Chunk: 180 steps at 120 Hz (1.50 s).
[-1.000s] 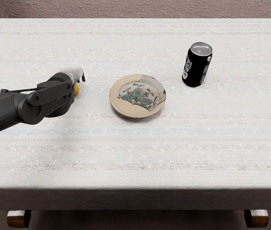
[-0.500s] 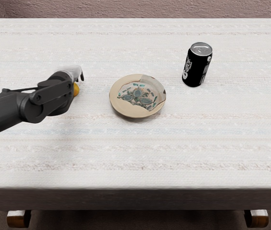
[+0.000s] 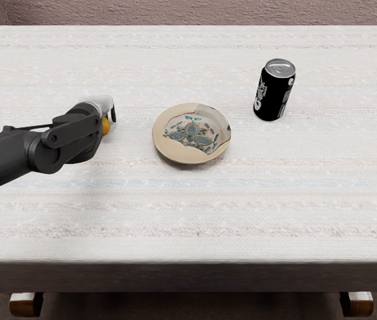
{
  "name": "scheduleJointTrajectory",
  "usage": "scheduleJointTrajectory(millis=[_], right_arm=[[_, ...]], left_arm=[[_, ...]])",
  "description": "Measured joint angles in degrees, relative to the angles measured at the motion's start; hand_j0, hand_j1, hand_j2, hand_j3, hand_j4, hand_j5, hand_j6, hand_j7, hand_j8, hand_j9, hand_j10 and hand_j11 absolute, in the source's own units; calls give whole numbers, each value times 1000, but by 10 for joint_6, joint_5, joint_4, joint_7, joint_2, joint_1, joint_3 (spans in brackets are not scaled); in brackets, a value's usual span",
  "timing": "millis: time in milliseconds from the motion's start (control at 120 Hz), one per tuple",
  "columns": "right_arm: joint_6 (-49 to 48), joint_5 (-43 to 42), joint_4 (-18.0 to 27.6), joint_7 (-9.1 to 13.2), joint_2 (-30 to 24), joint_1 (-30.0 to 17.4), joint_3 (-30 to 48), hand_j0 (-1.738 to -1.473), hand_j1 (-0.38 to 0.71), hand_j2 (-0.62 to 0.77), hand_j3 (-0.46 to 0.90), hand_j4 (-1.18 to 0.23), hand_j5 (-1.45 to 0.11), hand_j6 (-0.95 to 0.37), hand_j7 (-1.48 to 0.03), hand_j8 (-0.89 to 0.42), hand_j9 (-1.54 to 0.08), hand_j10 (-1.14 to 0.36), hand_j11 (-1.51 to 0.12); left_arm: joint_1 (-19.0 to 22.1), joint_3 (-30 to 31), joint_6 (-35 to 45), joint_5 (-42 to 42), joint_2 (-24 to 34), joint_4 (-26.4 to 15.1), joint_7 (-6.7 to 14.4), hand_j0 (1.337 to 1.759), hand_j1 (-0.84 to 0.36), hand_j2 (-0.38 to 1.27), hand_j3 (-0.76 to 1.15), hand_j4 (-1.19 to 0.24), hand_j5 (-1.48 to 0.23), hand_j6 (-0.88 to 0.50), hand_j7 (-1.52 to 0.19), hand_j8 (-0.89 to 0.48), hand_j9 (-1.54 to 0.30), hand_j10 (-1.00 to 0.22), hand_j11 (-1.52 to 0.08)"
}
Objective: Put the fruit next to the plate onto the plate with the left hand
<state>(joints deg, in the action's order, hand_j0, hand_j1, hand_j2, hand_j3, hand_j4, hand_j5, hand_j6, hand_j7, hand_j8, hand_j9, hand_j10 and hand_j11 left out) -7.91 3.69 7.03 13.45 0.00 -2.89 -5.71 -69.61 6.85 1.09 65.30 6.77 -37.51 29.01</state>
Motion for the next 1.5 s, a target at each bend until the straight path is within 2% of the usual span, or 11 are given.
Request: scheduleJointTrajectory(millis=[108,175,317,383,633,700,742,833,933,1292,1500], right_arm=[[0,0,0,0,0,0,0,-1658,-349,0,0,0,0,0,0,0,0,0,0],[0,0,0,0,0,0,0,-1658,-349,0,0,0,0,0,0,0,0,0,0],[0,0,0,0,0,-1,0,-1658,-349,0,0,0,0,0,0,0,0,0,0],[0,0,0,0,0,-1,0,-1658,-349,0,0,0,0,0,0,0,0,0,0],[0,0,0,0,0,0,0,-1658,-349,0,0,0,0,0,0,0,0,0,0],[0,0,0,0,0,0,0,-1658,-349,0,0,0,0,0,0,0,0,0,0],[0,0,0,0,0,0,0,-1658,-349,0,0,0,0,0,0,0,0,0,0],[0,0,0,0,0,-1,0,-1658,-349,0,0,0,0,0,0,0,0,0,0],[0,1,0,0,0,-1,0,-1658,-349,0,0,0,0,0,0,0,0,0,0],[0,1,0,0,0,-3,0,-1658,-349,0,0,0,0,0,0,0,0,0,0],[0,2,0,0,0,-4,0,-1658,-349,0,0,0,0,0,0,0,0,0,0]], left_arm=[[-2,0,-7,0,0,0,1,1654,-282,139,187,-612,-777,-472,-785,-449,-787,-607,-785],[-2,-1,-11,1,0,0,2,1652,-293,105,252,-633,-787,-454,-800,-425,-806,-623,-804],[-10,-2,-31,-5,-1,0,2,1661,-271,244,-93,-642,-823,-485,-828,-452,-835,-651,-829],[-19,-3,-41,-10,-1,1,2,1658,-278,333,-67,-643,-836,-514,-836,-486,-843,-683,-835],[-64,-6,-78,-32,-8,-6,4,1656,-274,299,-20,-645,-856,-510,-854,-588,-857,-677,-851],[-71,-7,-86,-39,-14,-7,5,1656,-268,321,-14,-648,-852,-535,-855,-539,-858,-663,-855],[-82,-8,-92,-46,-25,-7,5,1655,-233,262,-12,-648,-853,-562,-857,-535,-860,-657,-858],[-98,-9,-101,-62,-35,-8,5,1655,-238,318,-7,-649,-852,-572,-854,-545,-861,-651,-860],[-109,-9,-110,-73,-51,-8,5,1655,-217,255,-5,-650,-851,-575,-854,-546,-862,-649,-861],[-122,-27,-114,-102,-68,-5,9,1656,-282,487,-1,-655,-855,-584,-856,-549,-861,-652,-860],[-142,-32,-115,-104,-68,-8,9,1656,-284,438,0,-659,-855,-567,-858,-533,-862,-654,-861]])
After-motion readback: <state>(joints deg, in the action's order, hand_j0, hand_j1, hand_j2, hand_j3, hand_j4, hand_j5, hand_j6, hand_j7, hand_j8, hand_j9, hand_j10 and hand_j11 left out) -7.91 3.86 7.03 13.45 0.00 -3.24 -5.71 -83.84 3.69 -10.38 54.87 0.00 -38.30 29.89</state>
